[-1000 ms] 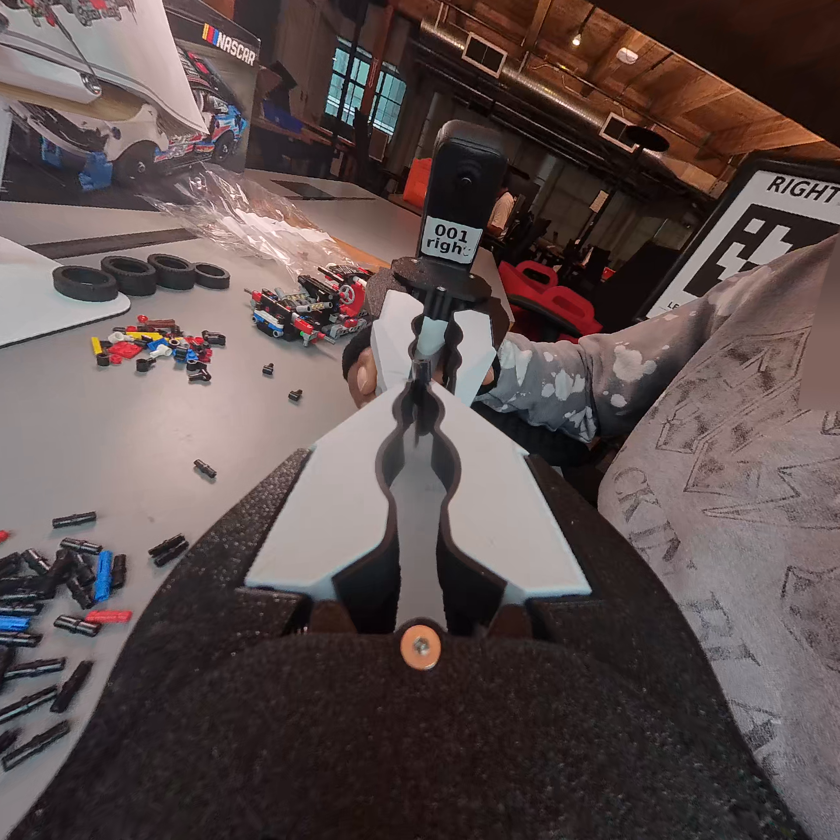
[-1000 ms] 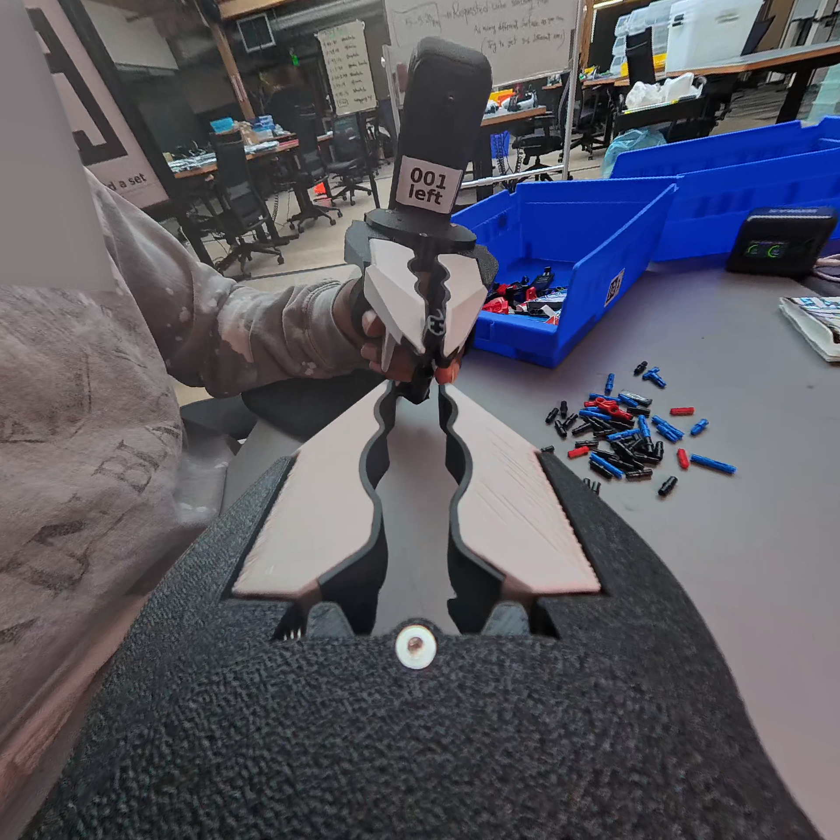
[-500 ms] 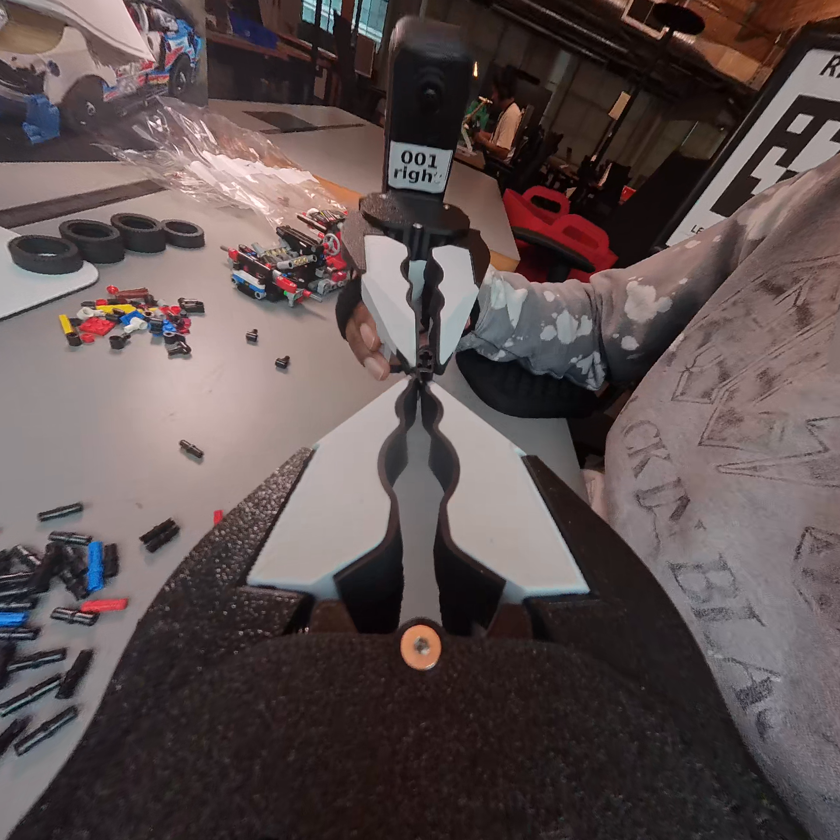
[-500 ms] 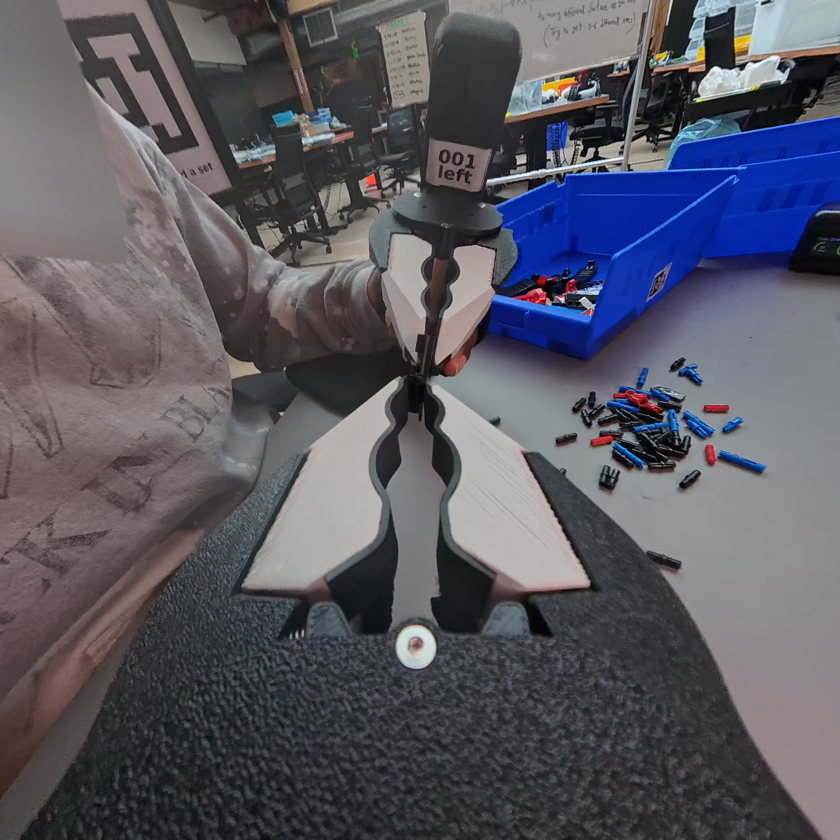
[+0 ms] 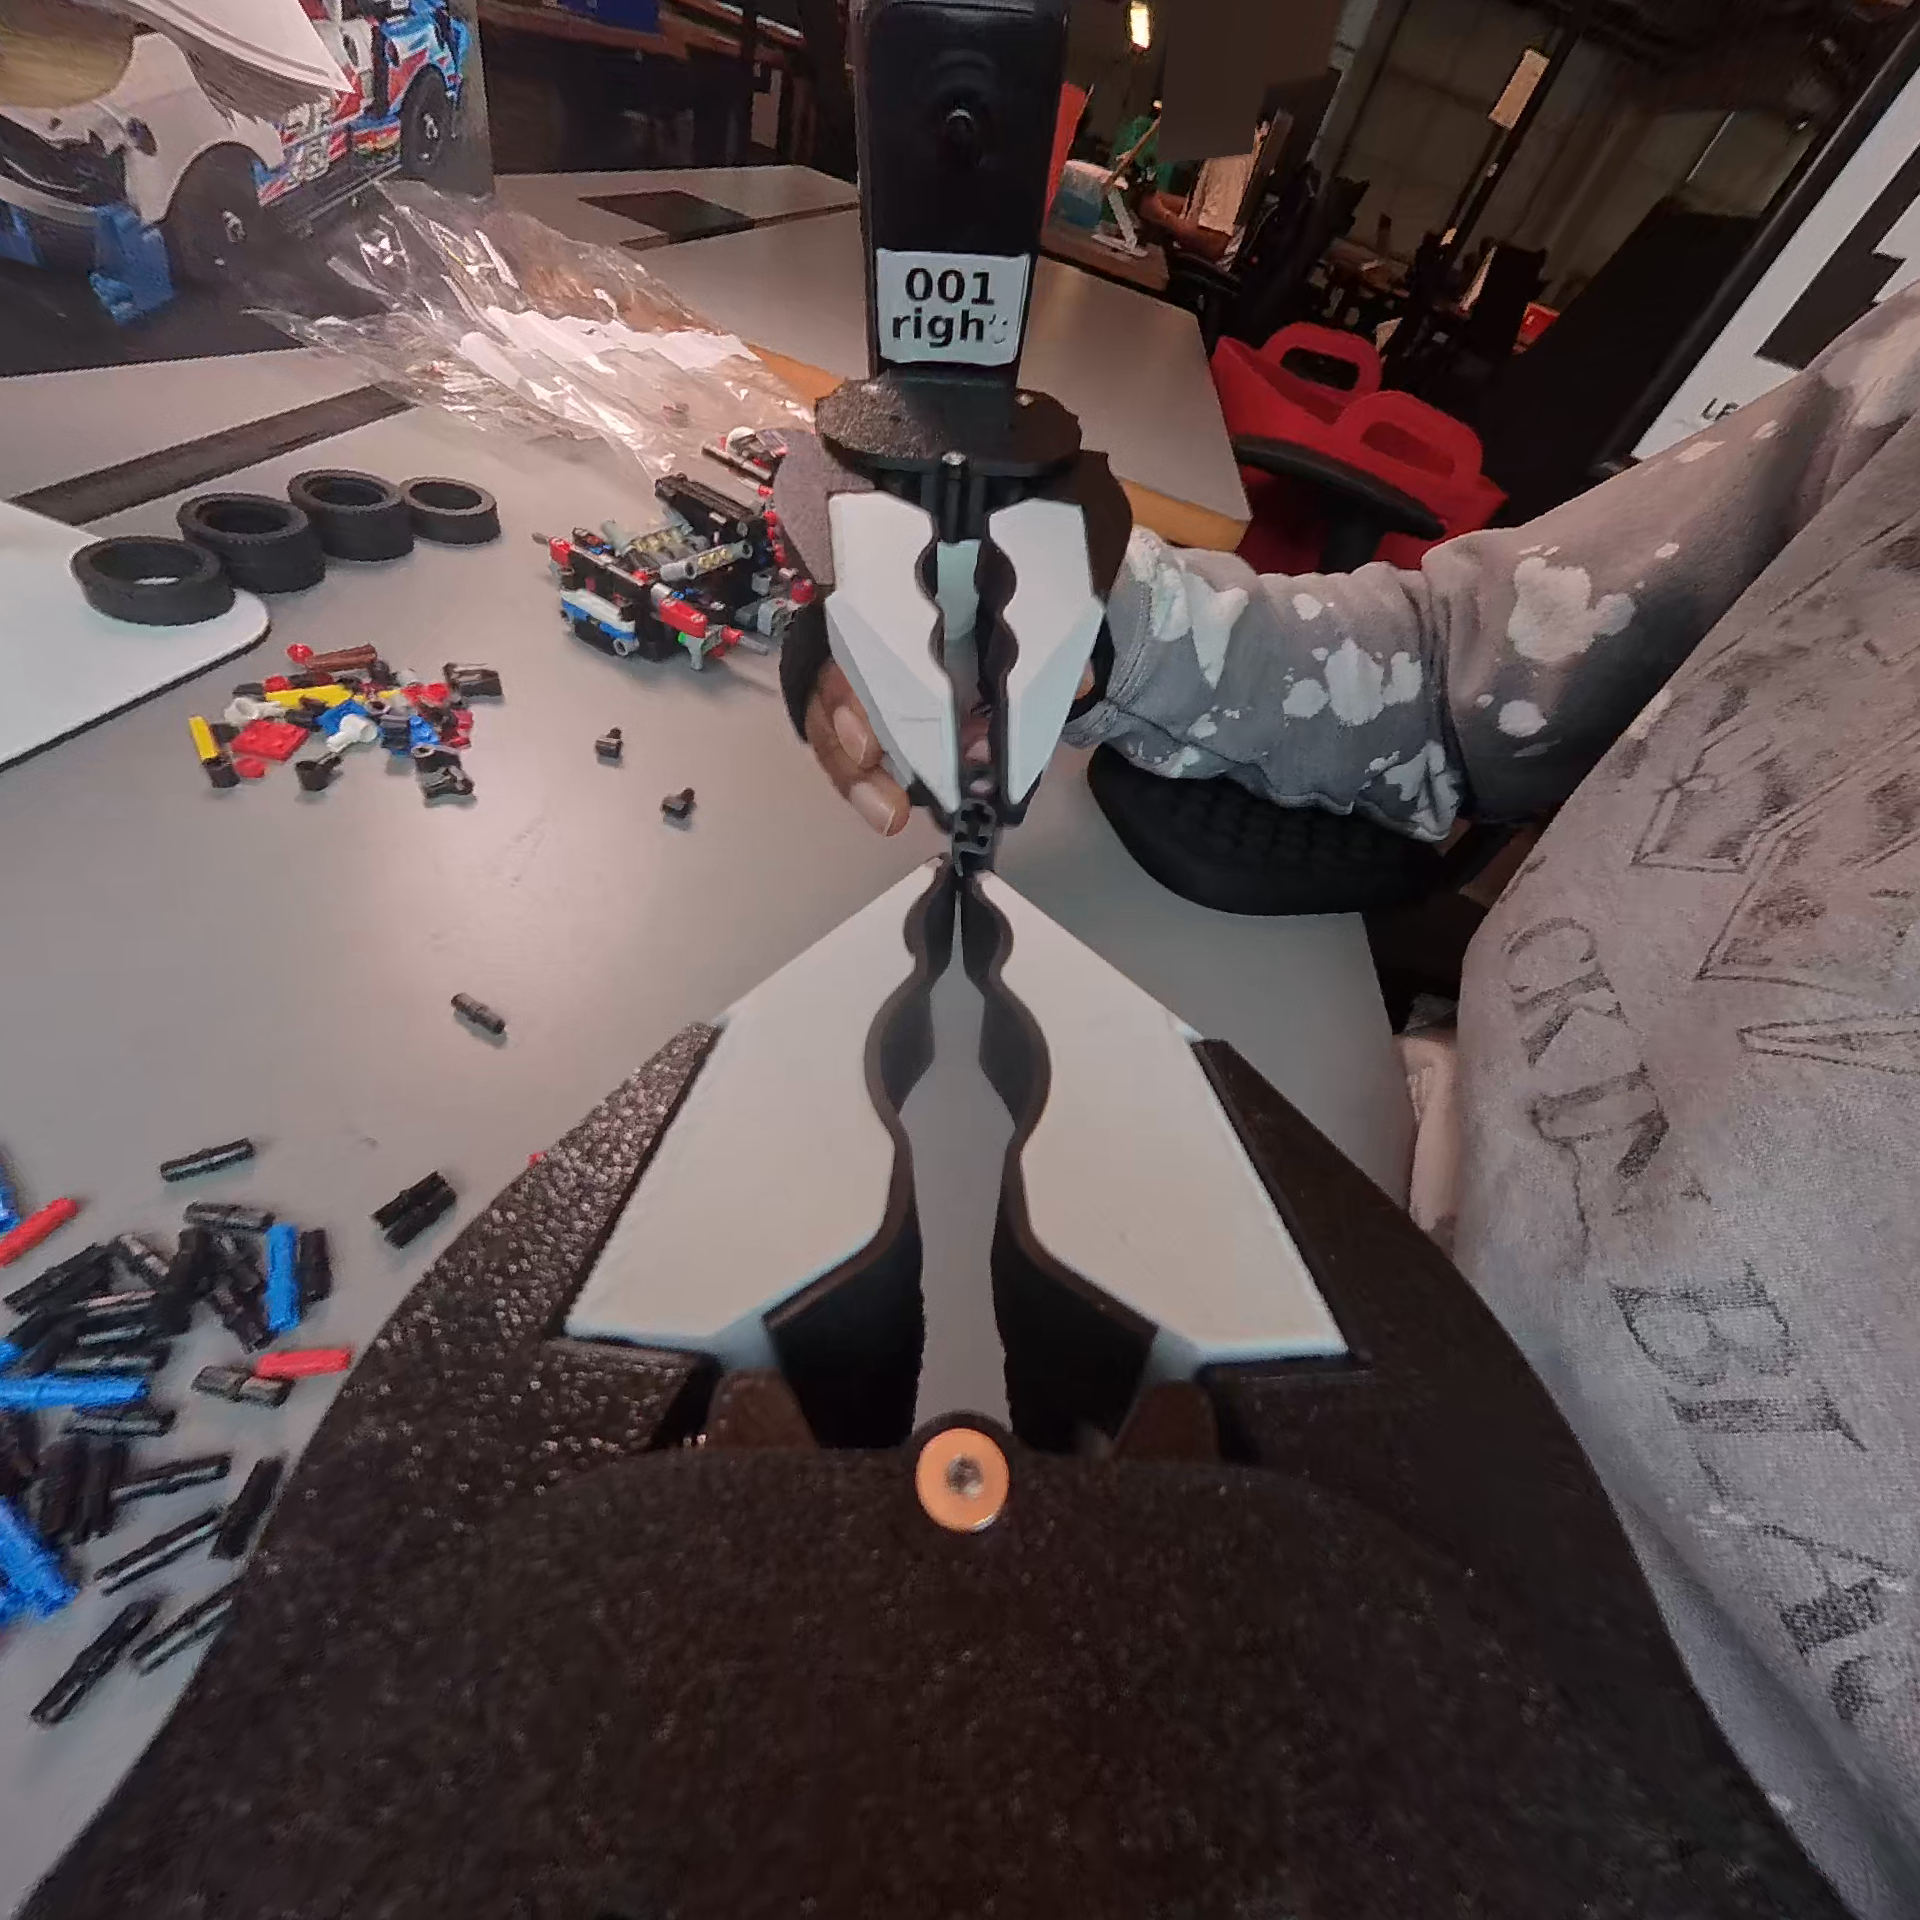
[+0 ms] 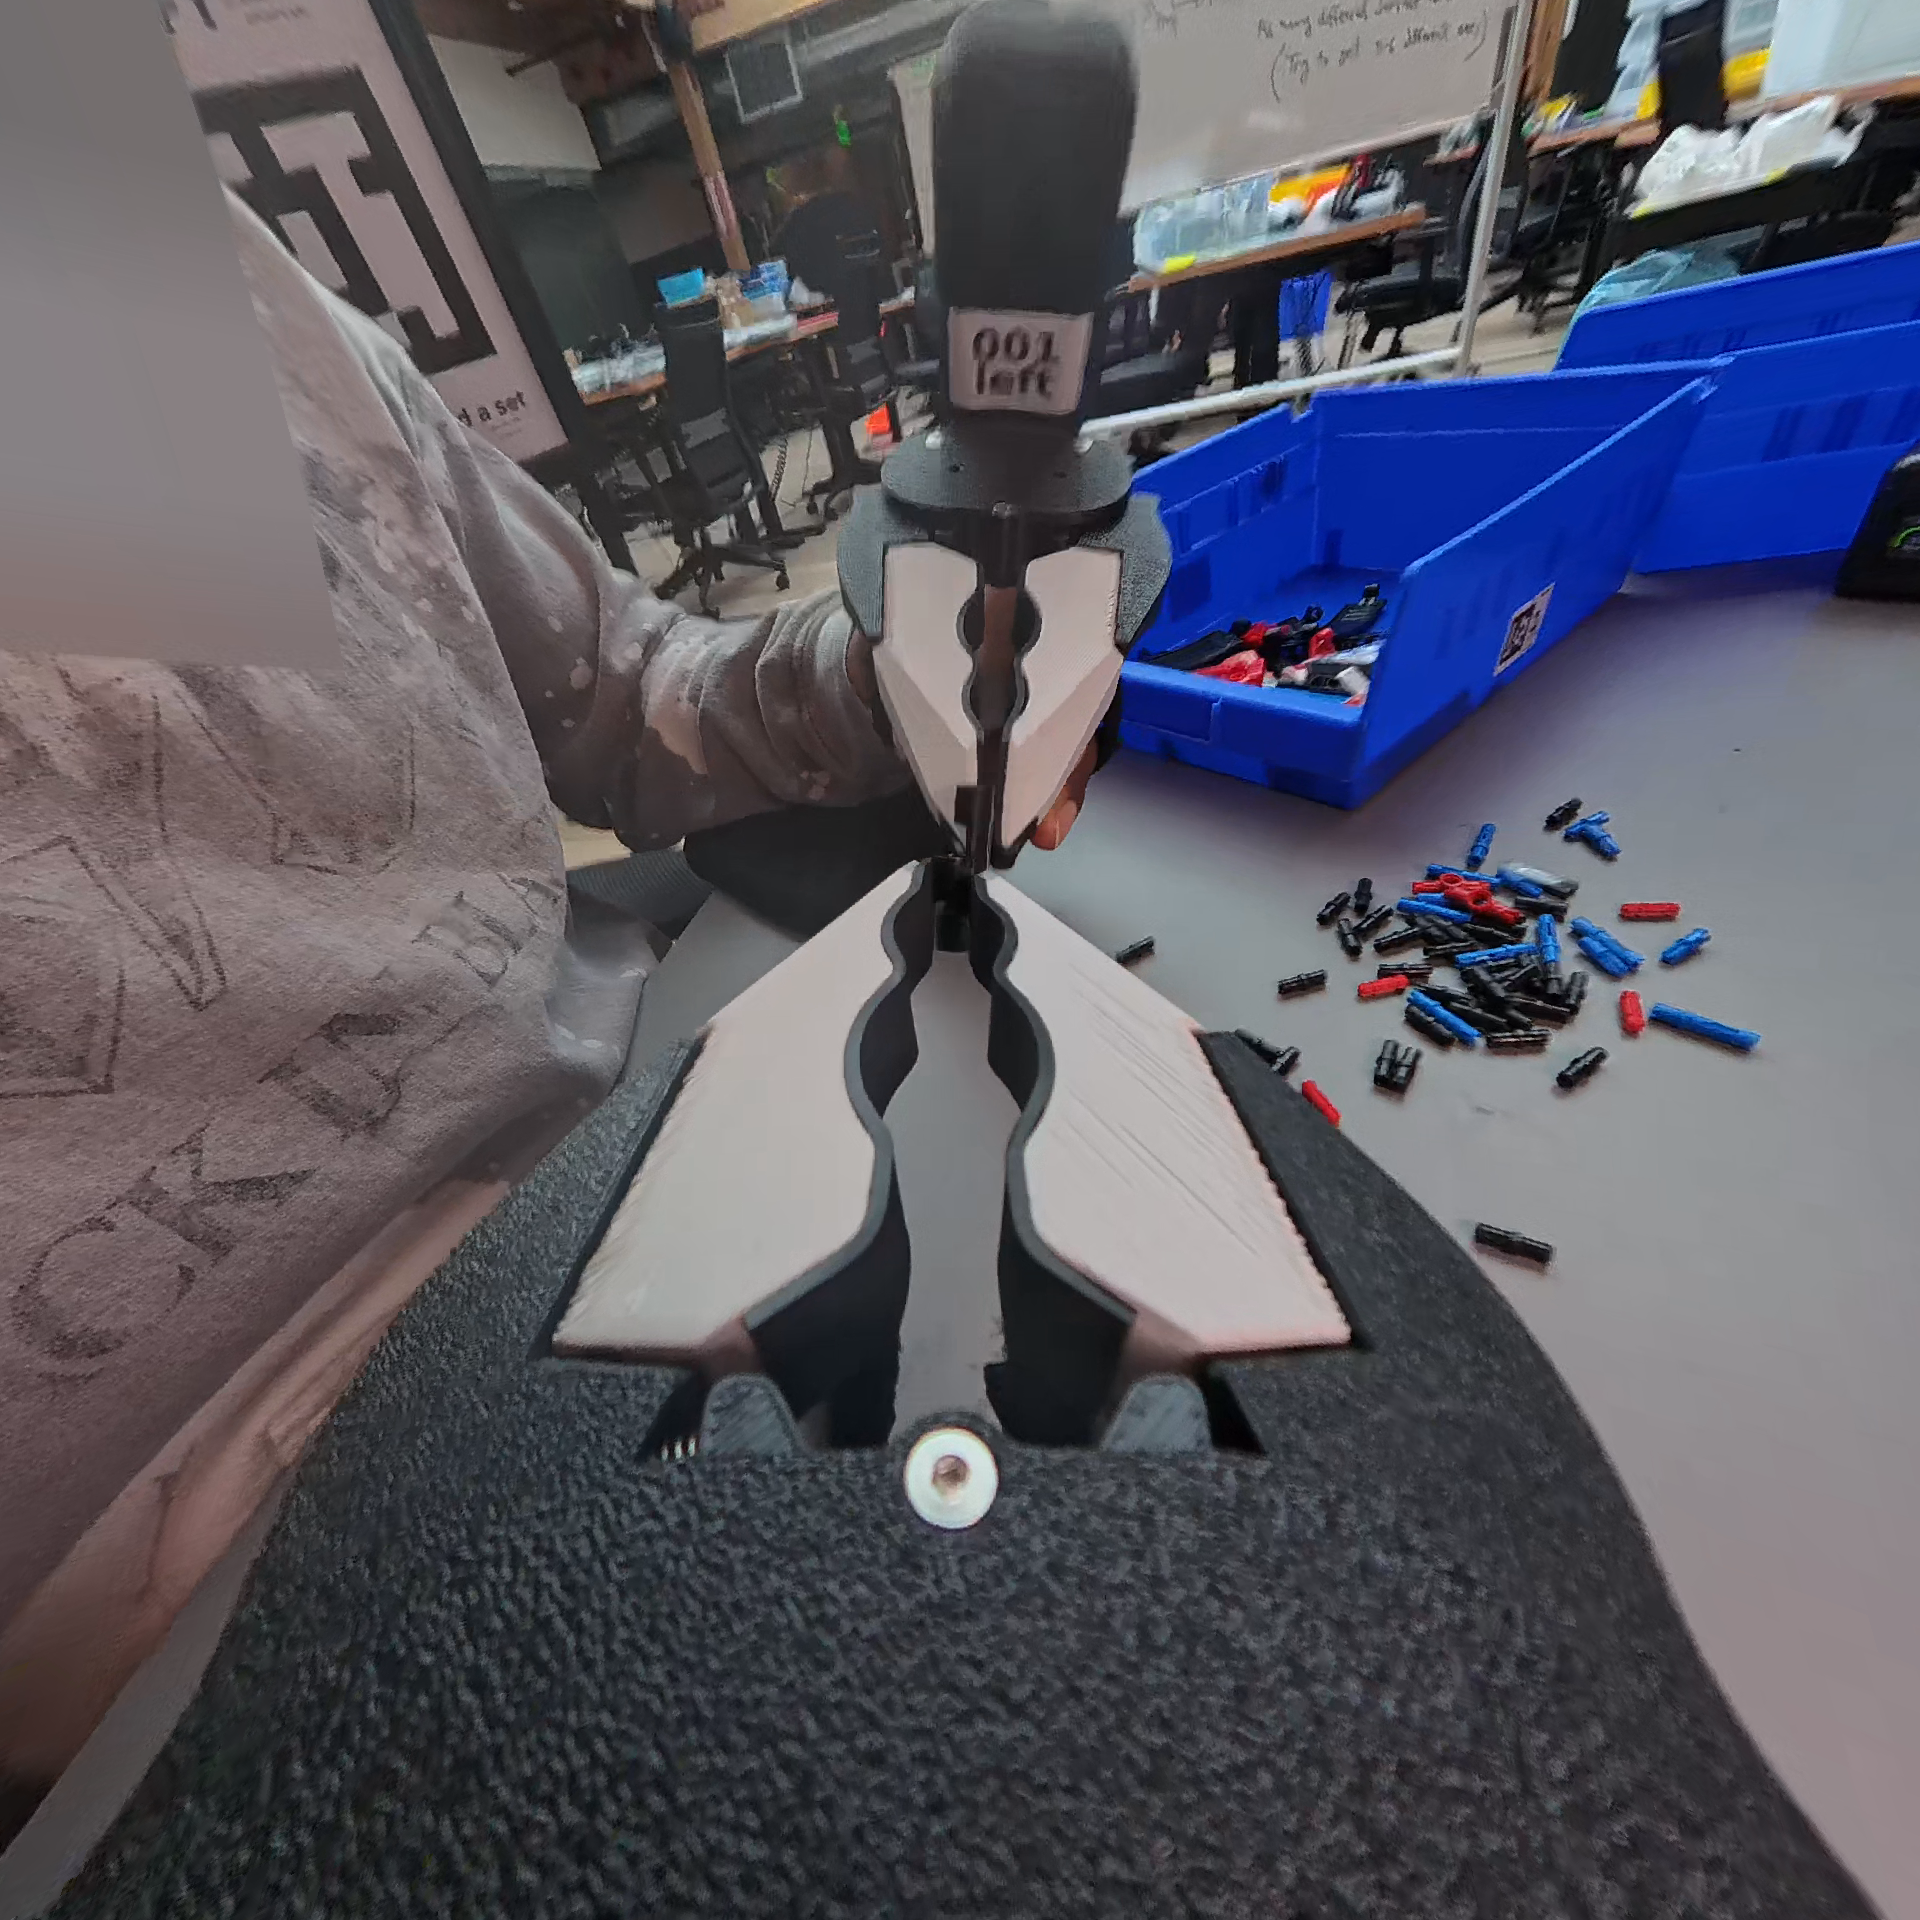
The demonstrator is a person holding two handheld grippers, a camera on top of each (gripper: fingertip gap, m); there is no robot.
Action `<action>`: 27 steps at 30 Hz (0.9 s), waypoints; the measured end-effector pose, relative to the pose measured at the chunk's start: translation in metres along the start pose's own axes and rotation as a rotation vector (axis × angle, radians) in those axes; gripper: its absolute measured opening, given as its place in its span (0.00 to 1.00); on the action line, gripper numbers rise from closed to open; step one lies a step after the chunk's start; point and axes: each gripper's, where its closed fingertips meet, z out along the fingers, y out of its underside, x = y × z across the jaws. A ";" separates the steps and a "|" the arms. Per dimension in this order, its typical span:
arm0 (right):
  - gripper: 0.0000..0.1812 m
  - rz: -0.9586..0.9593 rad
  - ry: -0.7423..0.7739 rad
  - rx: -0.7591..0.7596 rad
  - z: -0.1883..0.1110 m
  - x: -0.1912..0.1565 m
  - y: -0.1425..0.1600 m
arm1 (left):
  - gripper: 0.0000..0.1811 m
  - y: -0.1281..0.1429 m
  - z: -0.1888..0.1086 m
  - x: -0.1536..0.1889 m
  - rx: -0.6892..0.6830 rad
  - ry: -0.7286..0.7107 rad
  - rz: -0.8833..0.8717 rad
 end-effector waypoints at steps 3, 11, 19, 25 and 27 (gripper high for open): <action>0.03 -0.038 0.117 0.069 -0.041 0.015 -0.021 | 0.00 0.002 -0.025 -0.022 0.028 -0.075 -0.046; 0.04 0.087 0.616 -0.076 -0.072 0.109 0.017 | 0.00 -0.008 -0.020 -0.031 0.140 -0.028 -0.204; 0.16 0.076 1.138 -0.587 -0.141 0.180 0.096 | 0.00 -0.008 -0.010 -0.038 0.202 0.000 -0.327; 0.19 0.019 0.784 -0.242 -0.090 0.130 0.034 | 0.00 -0.007 -0.011 -0.041 0.229 -0.005 -0.347; 0.19 0.045 0.464 -0.070 -0.053 0.078 0.005 | 0.00 -0.009 -0.009 -0.036 0.220 0.005 -0.310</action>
